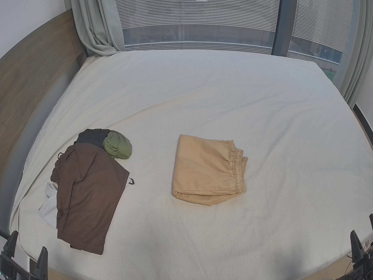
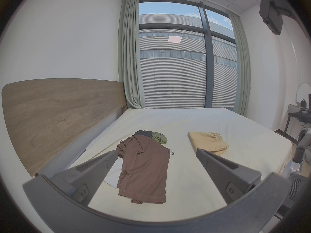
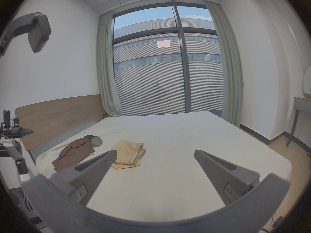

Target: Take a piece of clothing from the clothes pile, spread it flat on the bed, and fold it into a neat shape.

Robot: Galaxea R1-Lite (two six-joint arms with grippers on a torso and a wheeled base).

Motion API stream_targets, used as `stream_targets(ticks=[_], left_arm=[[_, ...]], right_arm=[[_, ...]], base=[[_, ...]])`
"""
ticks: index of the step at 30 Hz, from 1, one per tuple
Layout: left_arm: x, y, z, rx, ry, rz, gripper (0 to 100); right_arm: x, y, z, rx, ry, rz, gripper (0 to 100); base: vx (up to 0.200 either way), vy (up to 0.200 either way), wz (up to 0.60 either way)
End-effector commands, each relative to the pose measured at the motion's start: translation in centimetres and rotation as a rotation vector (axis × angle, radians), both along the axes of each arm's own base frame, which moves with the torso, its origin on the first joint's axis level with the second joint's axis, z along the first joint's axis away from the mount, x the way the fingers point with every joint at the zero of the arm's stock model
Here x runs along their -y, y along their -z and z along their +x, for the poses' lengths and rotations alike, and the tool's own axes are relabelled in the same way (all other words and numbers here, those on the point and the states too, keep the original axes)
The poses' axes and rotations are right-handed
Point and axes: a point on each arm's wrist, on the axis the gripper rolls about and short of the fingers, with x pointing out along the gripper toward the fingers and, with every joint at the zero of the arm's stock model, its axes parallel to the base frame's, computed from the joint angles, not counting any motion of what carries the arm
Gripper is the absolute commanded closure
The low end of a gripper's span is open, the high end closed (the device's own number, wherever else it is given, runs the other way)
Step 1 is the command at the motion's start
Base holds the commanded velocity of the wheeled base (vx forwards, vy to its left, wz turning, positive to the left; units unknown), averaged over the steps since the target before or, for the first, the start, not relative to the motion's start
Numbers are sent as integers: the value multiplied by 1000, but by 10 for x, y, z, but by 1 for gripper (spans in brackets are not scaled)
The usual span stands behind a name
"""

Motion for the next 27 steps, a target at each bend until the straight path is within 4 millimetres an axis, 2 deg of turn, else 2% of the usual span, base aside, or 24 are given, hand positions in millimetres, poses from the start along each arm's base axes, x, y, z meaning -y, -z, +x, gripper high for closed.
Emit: stream_targets(ticks=[1,9,15,18,20,22,25,27], left_arm=[[0,5,0,-1,-1,0,0],[0,5,0,-1,-1,1,0],[0,5,0,-1,-1,1,0],[0,5,0,-1,1,0,0],[0,5,0,-1,1,0,0],[0,5,0,-1,-1,0,0],[0,5,0,1,-2,-2,0],[0,5,0,1,-2,-2,0]], right_arm=[[2,6,1,-23,98,0,0],[1,7,2,-31,48,-61,0],[1,7,1,-28,47,-19,0],[3,6,1,-29,104,88,0],[3,6,1,-27,106,94,0],[3,6,1,-26,105,88,0],[3,7,1,-32,108,-44,0],[3,9,1,-52,121,-72,0]], base=[[0,0,0],[0,0,0],[0,0,0],[0,0,0],[0,0,0],[0,0,0],[0,0,0],[0,0,0]])
